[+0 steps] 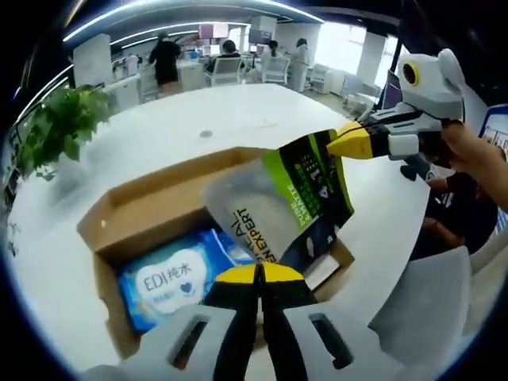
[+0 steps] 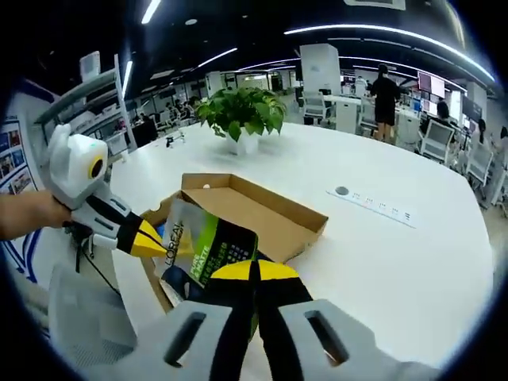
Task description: Operate the shoe box by opening the lid, removing the specified soft item, and placing it in the target area until the item is outside and the box remains undamaged.
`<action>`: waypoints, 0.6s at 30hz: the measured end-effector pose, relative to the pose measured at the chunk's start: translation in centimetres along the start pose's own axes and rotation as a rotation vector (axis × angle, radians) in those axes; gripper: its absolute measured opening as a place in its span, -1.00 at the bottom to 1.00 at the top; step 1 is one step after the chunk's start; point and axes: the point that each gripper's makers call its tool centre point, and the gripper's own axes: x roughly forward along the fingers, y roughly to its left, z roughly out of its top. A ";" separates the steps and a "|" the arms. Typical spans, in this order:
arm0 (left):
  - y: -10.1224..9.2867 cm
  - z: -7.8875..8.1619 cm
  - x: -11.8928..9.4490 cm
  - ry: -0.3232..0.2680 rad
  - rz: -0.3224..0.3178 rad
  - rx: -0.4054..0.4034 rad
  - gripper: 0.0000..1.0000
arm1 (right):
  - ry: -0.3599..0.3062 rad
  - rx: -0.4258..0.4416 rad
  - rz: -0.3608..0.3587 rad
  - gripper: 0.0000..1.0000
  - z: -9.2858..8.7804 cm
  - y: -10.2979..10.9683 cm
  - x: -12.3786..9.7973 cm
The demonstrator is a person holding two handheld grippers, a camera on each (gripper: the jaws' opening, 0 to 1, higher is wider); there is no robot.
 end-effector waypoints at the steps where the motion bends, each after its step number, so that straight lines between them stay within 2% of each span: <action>1: -0.3 0.2 0.1 0.001 -0.003 0.001 -1.00 | 0.001 0.001 -0.004 -1.00 -0.1 -0.2 -0.2; 7: -2.1 1.2 1.3 0.003 -0.025 0.021 -1.00 | 0.006 0.018 -0.033 -1.00 -0.9 -2.1 -1.6; 18: -4.3 2.4 3.6 0.018 -0.078 0.030 -1.00 | 0.028 0.031 -0.075 -1.00 -2.1 -4.9 -3.4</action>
